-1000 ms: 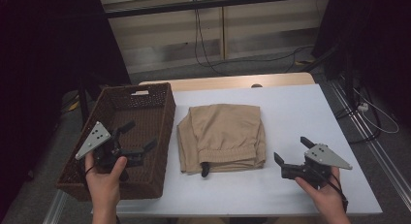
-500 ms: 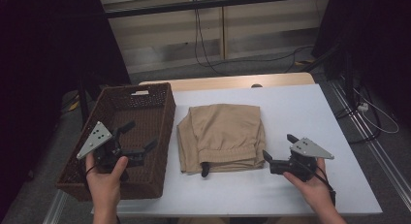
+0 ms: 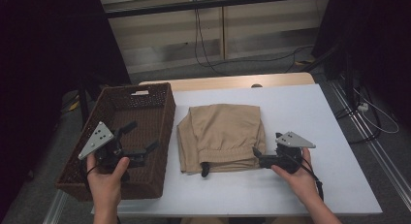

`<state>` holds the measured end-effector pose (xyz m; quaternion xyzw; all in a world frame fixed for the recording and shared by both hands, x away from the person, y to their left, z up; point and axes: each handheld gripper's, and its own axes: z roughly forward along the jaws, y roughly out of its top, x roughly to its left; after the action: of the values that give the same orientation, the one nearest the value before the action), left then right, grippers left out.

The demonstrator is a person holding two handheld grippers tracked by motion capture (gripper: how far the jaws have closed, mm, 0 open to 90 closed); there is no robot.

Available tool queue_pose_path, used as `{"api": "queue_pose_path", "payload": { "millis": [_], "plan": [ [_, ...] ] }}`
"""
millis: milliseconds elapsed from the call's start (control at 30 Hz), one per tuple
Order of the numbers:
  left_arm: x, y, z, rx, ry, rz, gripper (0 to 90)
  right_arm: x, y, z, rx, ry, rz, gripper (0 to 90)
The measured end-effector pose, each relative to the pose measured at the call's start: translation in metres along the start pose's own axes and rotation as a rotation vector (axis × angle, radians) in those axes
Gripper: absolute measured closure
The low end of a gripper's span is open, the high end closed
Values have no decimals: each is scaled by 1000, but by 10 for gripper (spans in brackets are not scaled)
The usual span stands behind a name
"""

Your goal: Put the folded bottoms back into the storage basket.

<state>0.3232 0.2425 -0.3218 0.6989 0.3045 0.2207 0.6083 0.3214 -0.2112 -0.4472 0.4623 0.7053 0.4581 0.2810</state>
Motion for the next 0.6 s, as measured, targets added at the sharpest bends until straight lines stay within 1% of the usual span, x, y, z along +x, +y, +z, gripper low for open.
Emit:
{"api": "queue_pose_path", "payload": {
  "millis": [33,67,100,167,200,267,333,367,467,500,533,600],
  "plan": [
    [0,0,0,2,3,2,13,0,0,3,12,-11,6,29],
    [0,0,0,3,7,4,13,0,0,3,12,-11,6,29],
    [0,0,0,6,10,3,13,0,1,6,25,-16,-1,31],
    [0,0,0,4,8,2,13,1,1,7,31,-17,-1,30],
    [0,0,0,7,7,9,13,2,0,8,51,-7,-4,34],
    [-1,1,0,2,4,8,13,3,-1,9,52,-6,-12,35],
    [-2,2,1,-2,0,10,13,3,0,10,51,-1,-13,35],
    [-3,1,1,1,-2,9,13,3,-1,11,59,5,-8,32],
    [-4,1,3,4,-5,8,13,3,0,14,67,-2,-6,35],
    [-4,2,3,3,-7,9,13,5,0,18,100,-7,-12,48],
    [-5,2,3,3,-6,11,13,6,0,20,114,-15,-23,39],
    [-5,2,2,4,-7,14,13,8,-1,22,121,-14,-25,38]
  ]
}}
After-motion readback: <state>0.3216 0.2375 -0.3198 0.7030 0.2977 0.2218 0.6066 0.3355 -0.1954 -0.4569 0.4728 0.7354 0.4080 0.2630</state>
